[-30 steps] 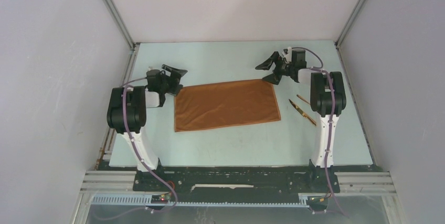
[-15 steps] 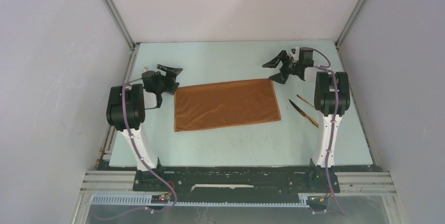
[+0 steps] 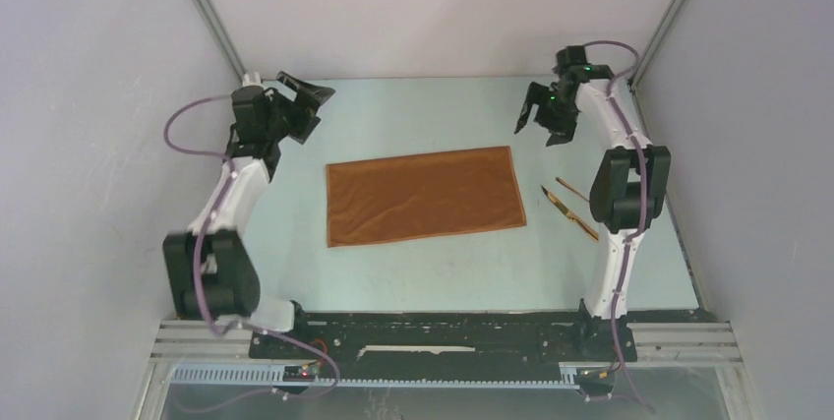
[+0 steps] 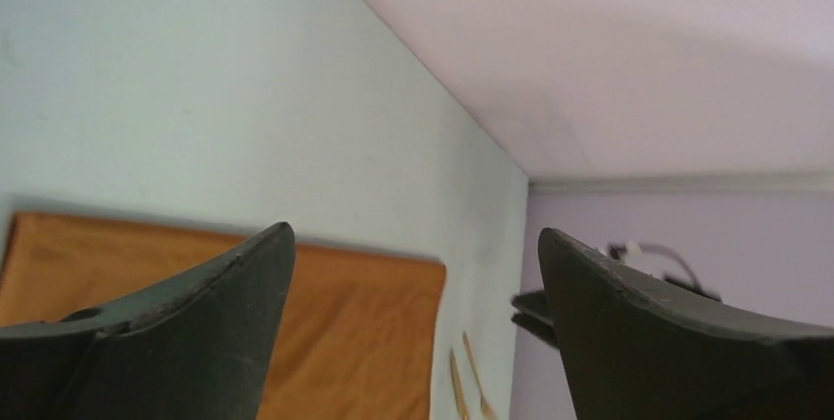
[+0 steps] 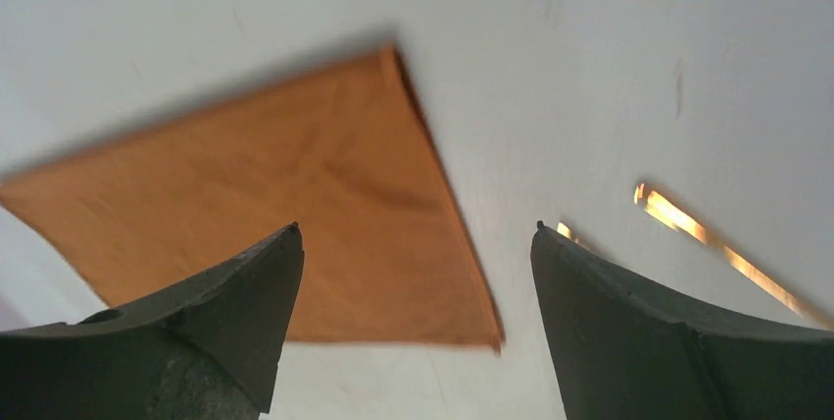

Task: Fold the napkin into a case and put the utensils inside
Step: Smooth out the rectangle-folded napkin at the center of the board, then pick up the rectangle-folded napkin from the center of the board.

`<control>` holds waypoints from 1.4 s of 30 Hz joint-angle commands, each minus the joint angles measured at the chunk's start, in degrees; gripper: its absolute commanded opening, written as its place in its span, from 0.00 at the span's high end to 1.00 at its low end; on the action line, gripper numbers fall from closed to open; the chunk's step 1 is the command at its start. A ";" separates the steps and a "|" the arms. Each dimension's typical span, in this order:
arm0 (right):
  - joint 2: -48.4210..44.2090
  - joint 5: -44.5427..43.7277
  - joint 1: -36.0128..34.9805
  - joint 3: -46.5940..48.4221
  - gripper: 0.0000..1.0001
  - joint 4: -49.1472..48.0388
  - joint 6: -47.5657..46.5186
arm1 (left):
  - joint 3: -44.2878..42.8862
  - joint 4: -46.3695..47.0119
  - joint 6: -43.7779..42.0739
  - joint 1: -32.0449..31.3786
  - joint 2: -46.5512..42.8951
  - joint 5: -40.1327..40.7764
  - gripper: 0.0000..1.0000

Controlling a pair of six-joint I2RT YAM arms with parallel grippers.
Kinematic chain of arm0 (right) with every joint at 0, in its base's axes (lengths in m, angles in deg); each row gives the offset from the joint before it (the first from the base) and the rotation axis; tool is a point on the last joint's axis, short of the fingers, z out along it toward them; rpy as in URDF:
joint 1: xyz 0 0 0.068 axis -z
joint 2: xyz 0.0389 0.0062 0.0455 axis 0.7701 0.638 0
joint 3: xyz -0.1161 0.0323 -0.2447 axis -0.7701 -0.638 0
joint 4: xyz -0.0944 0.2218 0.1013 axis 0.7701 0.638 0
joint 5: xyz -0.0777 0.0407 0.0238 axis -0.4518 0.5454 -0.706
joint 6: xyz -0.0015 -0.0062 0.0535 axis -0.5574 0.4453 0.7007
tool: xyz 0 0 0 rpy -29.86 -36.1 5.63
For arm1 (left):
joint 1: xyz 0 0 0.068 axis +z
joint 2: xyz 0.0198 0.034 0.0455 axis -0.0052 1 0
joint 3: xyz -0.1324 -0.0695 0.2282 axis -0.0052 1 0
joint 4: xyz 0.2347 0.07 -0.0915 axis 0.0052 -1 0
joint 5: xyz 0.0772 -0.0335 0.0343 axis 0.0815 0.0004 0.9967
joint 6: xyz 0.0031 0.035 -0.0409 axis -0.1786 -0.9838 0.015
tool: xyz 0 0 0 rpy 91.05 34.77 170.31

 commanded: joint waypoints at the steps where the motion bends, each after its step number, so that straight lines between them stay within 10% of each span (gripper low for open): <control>1: -4.07 -11.62 -8.03 -1.85 0.08 17.80 -8.22 | 2.84 -19.75 -13.62 -4.03 -14.60 -3.54 0.00; 11: 3.27 -11.57 -11.85 1.40 0.12 24.06 -11.59 | 6.08 -42.07 -34.51 -21.28 -33.19 5.93 0.00; 42: 9.98 -12.27 -14.76 -5.33 0.23 12.20 -8.42 | 7.99 -47.96 -41.40 -21.80 -42.19 8.91 0.00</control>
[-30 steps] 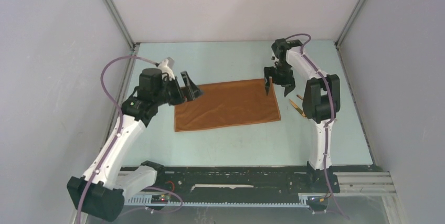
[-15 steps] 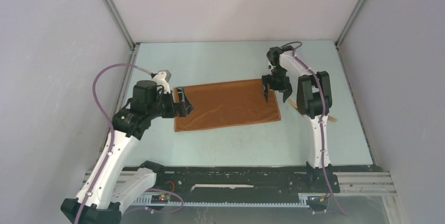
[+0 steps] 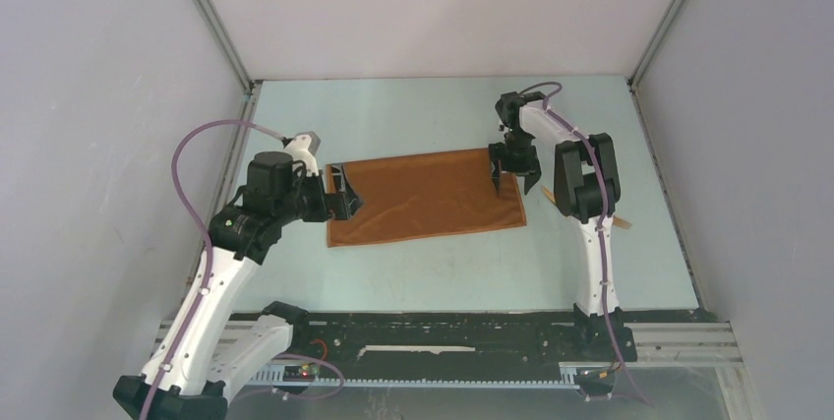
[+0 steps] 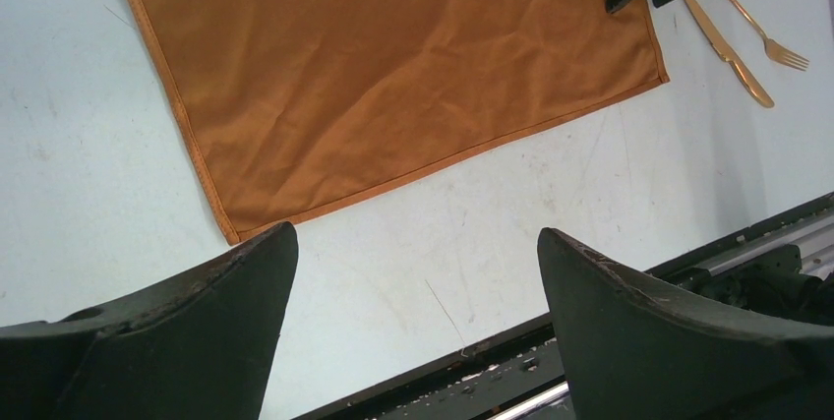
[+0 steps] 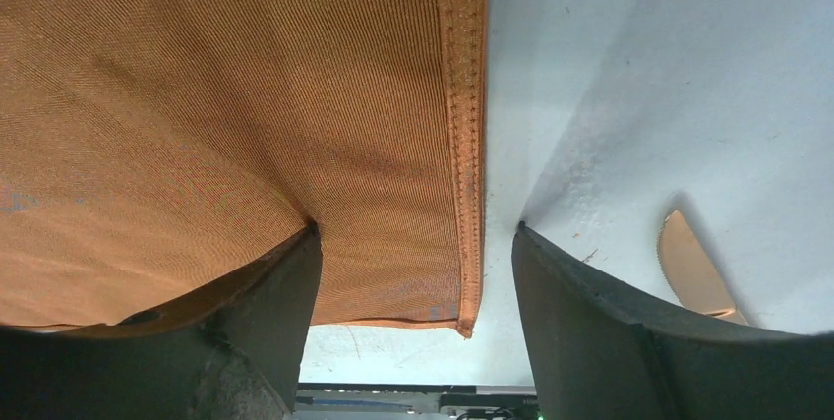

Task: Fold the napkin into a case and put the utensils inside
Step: Pick up the rectangle-folded napkin from the center of the board.

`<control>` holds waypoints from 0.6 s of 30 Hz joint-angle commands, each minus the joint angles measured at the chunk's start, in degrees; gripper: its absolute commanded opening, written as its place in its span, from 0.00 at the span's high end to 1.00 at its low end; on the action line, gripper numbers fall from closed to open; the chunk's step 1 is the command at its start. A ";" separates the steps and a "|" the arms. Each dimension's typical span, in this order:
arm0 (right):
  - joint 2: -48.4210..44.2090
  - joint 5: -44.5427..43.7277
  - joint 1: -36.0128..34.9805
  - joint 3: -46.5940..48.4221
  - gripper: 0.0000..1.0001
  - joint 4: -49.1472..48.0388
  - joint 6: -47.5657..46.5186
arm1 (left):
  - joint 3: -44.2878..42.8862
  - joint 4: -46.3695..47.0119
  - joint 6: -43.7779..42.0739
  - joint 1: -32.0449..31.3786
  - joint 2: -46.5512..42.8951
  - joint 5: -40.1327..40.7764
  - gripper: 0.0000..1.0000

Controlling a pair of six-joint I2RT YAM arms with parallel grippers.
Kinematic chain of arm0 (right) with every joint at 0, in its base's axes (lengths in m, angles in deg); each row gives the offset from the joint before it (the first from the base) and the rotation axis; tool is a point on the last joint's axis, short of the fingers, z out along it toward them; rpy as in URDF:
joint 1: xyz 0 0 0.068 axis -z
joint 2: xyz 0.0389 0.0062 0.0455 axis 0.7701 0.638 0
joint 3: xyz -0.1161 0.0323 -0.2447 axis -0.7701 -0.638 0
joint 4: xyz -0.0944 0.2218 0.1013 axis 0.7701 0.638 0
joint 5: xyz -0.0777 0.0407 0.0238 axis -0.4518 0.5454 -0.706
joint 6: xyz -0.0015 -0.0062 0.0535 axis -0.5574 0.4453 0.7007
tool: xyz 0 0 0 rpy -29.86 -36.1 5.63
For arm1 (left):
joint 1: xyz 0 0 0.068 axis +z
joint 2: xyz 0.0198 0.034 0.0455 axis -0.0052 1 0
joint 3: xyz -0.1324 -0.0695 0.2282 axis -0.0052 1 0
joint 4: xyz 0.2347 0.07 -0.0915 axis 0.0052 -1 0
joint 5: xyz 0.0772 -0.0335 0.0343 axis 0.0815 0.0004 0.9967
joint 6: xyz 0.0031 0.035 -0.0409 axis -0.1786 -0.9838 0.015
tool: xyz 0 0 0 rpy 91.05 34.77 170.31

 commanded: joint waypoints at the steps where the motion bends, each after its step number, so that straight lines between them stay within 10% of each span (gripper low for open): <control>1: -0.57 -0.02 -0.20 -3.00 0.23 -3.75 0.82 | -0.39 0.36 -1.69 -0.22 -0.88 -0.33 0.00; 18: -2.50 -1.01 -0.75 -7.06 0.66 -8.55 1.34 | -1.35 -1.50 -1.55 -0.21 -1.90 -0.49 0.00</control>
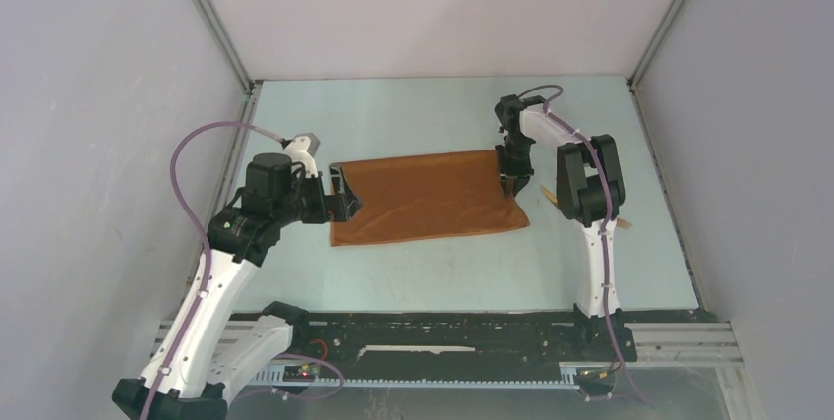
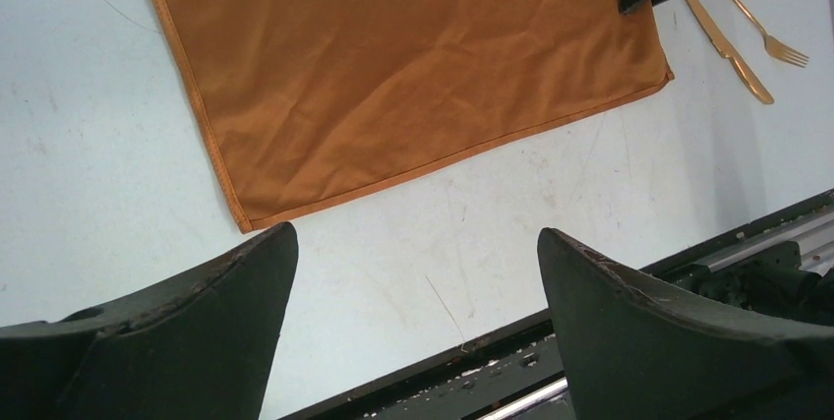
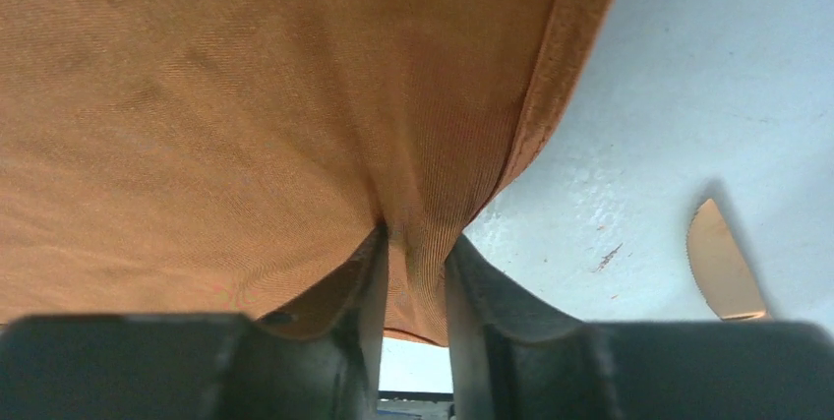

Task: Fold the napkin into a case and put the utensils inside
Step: Pick up the rectangle-folded napkin from the center of the board, then fold the rectangle-folded napkin at the center of the board.

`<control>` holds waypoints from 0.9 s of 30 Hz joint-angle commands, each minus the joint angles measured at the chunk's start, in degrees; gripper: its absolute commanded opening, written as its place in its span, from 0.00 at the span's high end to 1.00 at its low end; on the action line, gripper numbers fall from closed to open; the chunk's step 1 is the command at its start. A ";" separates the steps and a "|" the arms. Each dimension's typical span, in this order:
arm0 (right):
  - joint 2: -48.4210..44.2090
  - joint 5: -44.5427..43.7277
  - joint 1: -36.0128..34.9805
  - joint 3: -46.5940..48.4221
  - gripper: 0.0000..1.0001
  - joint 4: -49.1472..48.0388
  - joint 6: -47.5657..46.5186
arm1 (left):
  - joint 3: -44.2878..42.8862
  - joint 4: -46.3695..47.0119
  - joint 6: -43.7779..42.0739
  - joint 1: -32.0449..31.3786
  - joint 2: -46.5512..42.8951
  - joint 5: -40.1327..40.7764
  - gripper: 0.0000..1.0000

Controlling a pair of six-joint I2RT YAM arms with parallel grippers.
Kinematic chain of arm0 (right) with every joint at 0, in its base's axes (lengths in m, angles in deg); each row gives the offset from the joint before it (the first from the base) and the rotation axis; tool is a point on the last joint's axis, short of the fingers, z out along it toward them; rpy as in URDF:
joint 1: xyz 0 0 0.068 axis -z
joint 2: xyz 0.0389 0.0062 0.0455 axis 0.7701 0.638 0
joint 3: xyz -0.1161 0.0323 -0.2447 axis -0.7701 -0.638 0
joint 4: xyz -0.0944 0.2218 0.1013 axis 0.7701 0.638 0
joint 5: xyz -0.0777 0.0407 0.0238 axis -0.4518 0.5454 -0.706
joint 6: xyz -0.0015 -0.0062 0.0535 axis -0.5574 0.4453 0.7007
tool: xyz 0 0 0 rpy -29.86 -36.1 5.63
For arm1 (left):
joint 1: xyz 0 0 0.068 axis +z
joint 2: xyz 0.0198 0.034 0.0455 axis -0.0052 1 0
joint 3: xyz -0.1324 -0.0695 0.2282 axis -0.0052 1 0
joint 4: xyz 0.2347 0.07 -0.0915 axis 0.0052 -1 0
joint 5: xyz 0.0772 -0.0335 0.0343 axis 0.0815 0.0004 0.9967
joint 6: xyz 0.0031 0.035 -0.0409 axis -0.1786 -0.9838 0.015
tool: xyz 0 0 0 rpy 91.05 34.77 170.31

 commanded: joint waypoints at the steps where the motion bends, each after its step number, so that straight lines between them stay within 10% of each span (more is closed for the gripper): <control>1: 0.61 -1.58 -0.41 -1.60 0.71 -4.65 -0.19 | -1.35 -1.01 -1.64 -0.22 -1.37 -0.34 0.00; 6: -0.08 -3.51 -0.92 -2.11 1.00 -4.44 -0.93 | -1.40 -1.37 -1.78 -0.21 -1.34 -0.13 0.00; 27: -9.27 -14.42 3.19 -6.03 1.00 -2.15 -2.78 | 0.84 -0.07 0.38 -0.24 -1.38 -3.46 0.00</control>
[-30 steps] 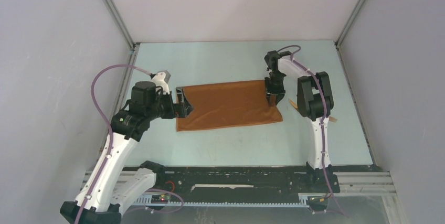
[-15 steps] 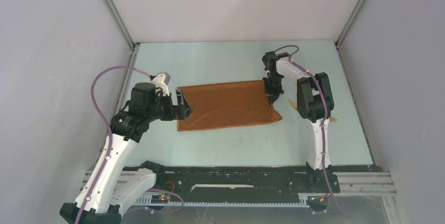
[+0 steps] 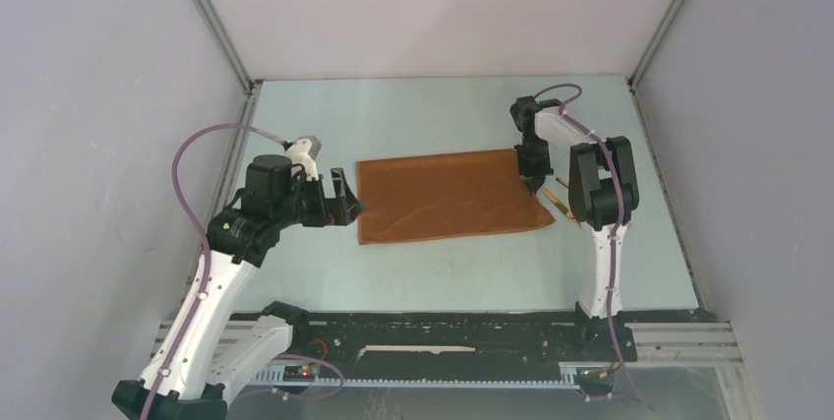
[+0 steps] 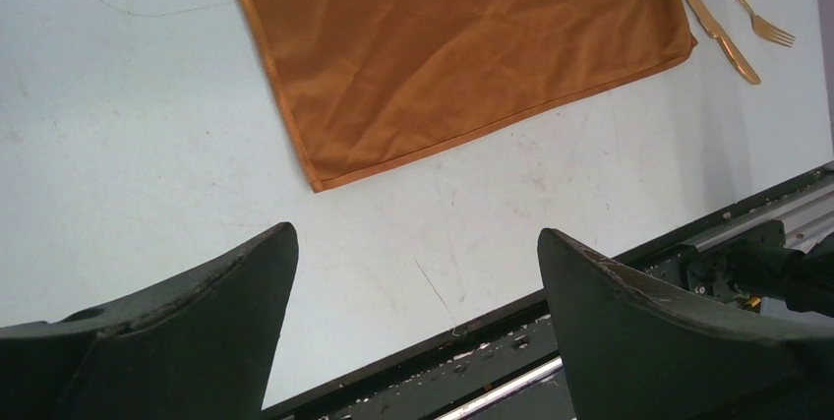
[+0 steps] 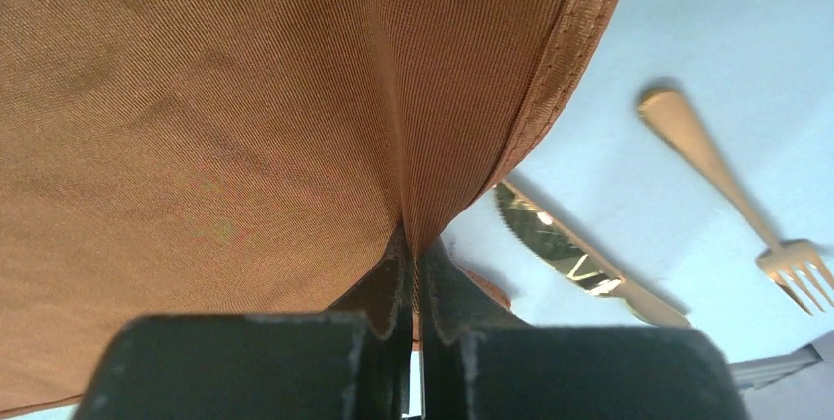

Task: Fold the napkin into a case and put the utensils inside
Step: Fold the rectangle-folded napkin at the center of the board.

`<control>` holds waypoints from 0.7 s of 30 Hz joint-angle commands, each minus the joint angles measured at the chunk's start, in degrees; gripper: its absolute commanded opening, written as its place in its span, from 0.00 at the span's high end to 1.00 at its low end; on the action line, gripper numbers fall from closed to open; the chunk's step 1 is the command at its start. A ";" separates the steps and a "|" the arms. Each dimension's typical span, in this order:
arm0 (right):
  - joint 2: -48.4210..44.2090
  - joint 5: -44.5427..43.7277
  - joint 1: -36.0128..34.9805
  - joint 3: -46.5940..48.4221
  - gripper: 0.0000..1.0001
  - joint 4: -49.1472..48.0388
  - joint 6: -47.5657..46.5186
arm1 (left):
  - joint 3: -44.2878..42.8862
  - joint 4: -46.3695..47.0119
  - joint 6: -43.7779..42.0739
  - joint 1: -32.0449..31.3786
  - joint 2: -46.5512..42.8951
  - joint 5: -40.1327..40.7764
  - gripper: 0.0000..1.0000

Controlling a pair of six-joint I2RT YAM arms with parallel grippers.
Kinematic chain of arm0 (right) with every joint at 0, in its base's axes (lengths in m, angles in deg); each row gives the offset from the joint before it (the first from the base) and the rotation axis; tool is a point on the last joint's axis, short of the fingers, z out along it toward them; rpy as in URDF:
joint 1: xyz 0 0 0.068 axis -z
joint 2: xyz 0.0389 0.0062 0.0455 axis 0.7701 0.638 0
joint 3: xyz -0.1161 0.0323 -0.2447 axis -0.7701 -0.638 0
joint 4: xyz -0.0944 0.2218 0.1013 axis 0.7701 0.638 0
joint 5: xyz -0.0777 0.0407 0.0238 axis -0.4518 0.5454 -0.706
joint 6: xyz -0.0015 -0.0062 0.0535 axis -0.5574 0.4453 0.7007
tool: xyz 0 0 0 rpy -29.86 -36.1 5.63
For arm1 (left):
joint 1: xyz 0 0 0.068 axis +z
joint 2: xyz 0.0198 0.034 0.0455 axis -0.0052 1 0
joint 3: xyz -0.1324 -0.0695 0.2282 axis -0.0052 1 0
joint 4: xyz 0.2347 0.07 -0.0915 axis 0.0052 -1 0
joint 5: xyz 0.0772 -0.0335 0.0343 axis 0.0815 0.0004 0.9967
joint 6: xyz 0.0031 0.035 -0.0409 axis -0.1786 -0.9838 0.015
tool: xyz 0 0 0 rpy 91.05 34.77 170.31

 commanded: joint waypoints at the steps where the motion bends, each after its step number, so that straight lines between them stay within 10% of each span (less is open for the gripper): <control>1: -4.54 -4.96 -0.27 0.82 1.00 1.92 -1.26 | 0.92 1.82 0.45 -0.21 -1.03 -1.48 0.00; 21: 15.26 0.23 -24.78 35.15 1.00 16.80 8.20 | 3.00 1.93 0.33 -0.21 -4.12 0.12 0.00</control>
